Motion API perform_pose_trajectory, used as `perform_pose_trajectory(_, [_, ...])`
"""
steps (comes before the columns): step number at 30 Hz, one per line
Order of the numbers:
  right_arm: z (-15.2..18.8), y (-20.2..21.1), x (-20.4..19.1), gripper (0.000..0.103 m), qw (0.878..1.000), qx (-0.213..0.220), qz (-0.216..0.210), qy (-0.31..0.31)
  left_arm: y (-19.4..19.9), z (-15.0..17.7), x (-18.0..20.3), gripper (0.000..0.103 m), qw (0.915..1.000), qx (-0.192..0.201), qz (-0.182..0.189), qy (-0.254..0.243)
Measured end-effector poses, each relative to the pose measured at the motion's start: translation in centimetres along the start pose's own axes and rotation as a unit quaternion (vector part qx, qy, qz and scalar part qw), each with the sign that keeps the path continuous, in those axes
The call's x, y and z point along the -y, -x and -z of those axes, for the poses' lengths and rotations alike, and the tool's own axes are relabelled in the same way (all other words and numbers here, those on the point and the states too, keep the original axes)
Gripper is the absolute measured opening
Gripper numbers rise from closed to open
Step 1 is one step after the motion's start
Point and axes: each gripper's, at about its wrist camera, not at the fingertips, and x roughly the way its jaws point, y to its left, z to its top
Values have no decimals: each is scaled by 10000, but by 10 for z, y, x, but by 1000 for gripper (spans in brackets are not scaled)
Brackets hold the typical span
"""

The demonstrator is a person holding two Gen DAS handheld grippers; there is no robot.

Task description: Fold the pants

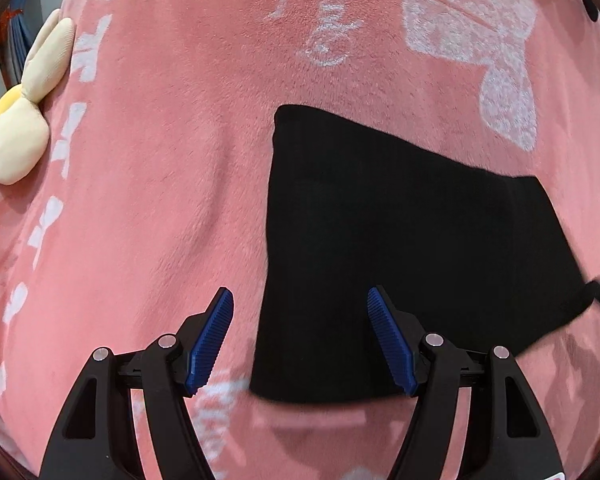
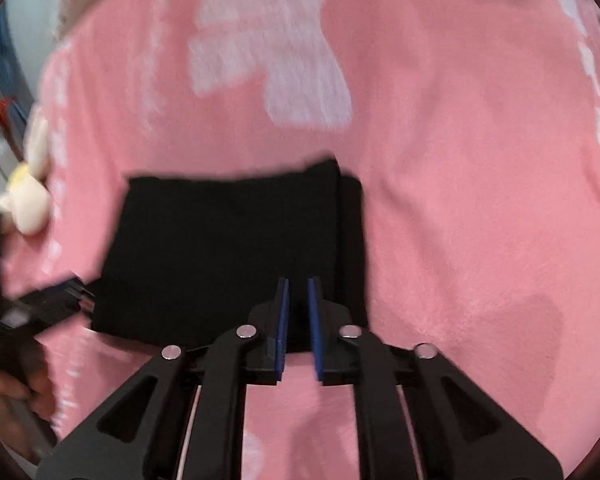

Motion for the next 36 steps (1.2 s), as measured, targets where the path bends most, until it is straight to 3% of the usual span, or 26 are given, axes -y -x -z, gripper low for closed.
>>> perform_pose_trajectory(6, [36, 56, -19, 11, 9998, 208, 62, 8, 38, 29, 1, 67, 9999, 98, 43, -19])
perform_pose_trajectory(13, [106, 94, -39, 11, 9999, 12, 156, 49, 103, 79, 0, 70, 9995, 269, 161, 21])
perform_pose_trajectory(17, [138, 110, -51, 11, 9988, 64, 384, 293, 125, 111, -3, 72, 9990, 407, -25, -166])
perform_pose_trajectory(23, [176, 119, -50, 11, 9987, -25, 480, 185, 135, 148, -13, 72, 9987, 487, 28, -174])
perform_pose_trajectory(30, [182, 113, -41, 11, 9983, -238, 507, -180, 105, 181, -20, 72, 9987, 457, -89, -216])
perform_pose_trajectory(36, [185, 111, -47, 11, 9974, -279, 650, -116, 109, 186, -27, 72, 9984, 551, 81, 48])
